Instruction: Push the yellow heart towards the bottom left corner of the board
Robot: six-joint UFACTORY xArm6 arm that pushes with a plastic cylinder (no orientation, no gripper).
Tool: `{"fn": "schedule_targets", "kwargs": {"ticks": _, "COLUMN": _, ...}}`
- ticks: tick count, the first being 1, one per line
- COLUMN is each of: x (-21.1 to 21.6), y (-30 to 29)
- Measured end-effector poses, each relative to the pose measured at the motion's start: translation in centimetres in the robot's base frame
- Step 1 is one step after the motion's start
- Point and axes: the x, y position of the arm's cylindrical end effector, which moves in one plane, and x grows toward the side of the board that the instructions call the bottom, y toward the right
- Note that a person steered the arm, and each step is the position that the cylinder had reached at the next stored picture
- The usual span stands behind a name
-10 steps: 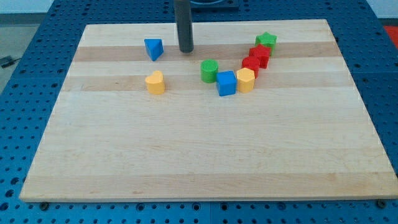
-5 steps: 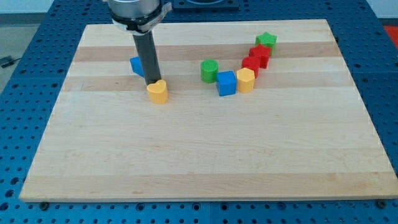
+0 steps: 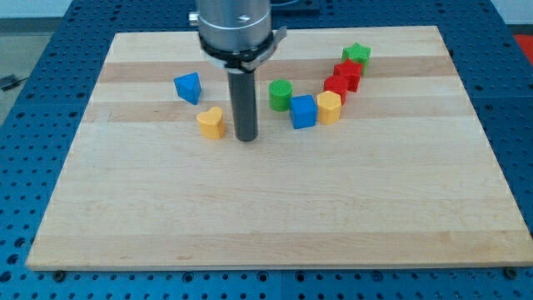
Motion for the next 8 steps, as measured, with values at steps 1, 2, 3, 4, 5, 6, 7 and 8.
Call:
{"fn": "schedule_targets", "kwargs": {"ticks": 1, "x": -0.1, "y": -0.3}}
{"fn": "schedule_targets", "kwargs": {"ticks": 2, "x": -1.6, "y": -0.3}}
{"fn": "schedule_targets", "kwargs": {"ticks": 3, "x": -3.8, "y": 0.6}}
{"fn": "schedule_targets", "kwargs": {"ticks": 4, "x": -4.5, "y": -2.0}}
{"fn": "schedule_targets", "kwargs": {"ticks": 5, "x": -3.2, "y": -7.3}}
{"fn": "schedule_targets", "kwargs": {"ticks": 6, "x": -0.8, "y": -9.6}}
{"fn": "schedule_targets", "kwargs": {"ticks": 7, "x": -2.7, "y": -7.3}}
{"fn": "schedule_targets", "kwargs": {"ticks": 8, "x": -5.4, "y": -3.5}}
